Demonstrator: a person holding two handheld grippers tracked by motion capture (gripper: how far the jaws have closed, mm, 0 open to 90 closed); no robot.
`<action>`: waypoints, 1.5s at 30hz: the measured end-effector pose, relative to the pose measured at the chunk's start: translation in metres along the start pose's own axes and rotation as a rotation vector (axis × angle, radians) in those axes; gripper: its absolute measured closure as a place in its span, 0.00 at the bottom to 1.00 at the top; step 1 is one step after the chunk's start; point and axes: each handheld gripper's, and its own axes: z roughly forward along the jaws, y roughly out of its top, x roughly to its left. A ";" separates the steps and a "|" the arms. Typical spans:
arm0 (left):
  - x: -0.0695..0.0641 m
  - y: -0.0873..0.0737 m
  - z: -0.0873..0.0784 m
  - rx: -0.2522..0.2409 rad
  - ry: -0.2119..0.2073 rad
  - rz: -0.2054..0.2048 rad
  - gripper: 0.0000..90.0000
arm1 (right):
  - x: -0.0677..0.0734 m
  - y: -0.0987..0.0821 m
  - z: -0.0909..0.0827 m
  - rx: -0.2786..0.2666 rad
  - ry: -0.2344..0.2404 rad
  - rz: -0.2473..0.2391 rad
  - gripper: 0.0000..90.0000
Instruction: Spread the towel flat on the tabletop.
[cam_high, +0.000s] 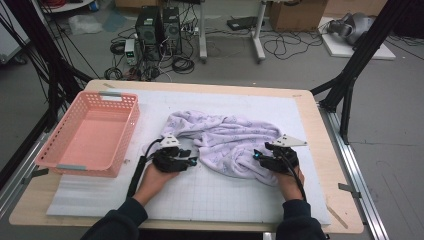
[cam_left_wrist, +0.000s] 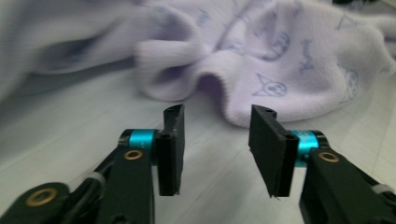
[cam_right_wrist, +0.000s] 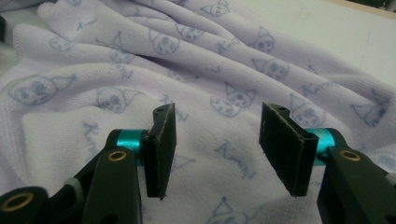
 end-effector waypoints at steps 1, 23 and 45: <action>-0.005 0.004 0.007 0.006 -0.002 0.014 0.57 | -0.001 -0.001 0.000 0.001 0.003 0.001 0.51; 0.022 -0.016 -0.067 -0.146 0.001 -0.030 0.94 | 0.006 -0.001 0.003 0.023 0.069 -0.020 0.47; 0.061 -0.011 -0.060 -0.219 0.169 -0.167 0.94 | 0.008 0.035 0.063 0.090 -0.072 -0.161 0.96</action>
